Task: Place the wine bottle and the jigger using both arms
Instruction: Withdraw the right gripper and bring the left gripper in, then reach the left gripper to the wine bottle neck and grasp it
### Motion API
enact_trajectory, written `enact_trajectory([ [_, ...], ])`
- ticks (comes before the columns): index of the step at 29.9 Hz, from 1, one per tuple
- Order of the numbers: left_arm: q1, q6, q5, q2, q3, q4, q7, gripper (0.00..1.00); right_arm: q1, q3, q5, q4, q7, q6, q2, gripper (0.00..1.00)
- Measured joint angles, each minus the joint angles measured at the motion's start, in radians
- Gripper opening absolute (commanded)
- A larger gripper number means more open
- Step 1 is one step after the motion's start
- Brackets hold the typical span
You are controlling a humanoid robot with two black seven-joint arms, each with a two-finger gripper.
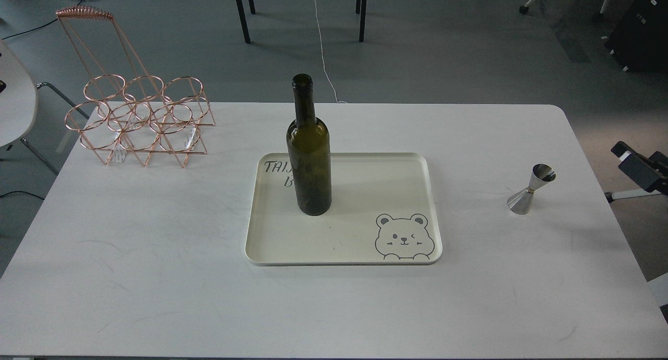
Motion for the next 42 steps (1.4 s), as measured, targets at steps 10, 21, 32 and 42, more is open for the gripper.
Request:
enact_trajectory([
  [10,0.012,0.0,0.26,0.254,0.071,-0.548,-0.005,0.98,0.261,0.13,0.217,-0.282,0.0,0.345,0.14,0.94],
  [21,-0.003,0.212,1.087,0.238,0.079,-0.965,0.077,0.98,0.352,0.324,0.591,-0.422,-0.067,0.575,0.3,0.94],
  [32,-0.003,0.303,1.727,0.037,0.076,-0.984,0.086,0.95,0.355,0.375,0.752,-0.632,-0.068,0.789,0.39,0.94],
  [42,-0.002,0.312,1.965,-0.172,0.075,-0.954,0.097,0.9,0.354,0.405,0.759,-0.634,-0.067,0.796,0.39,0.94],
])
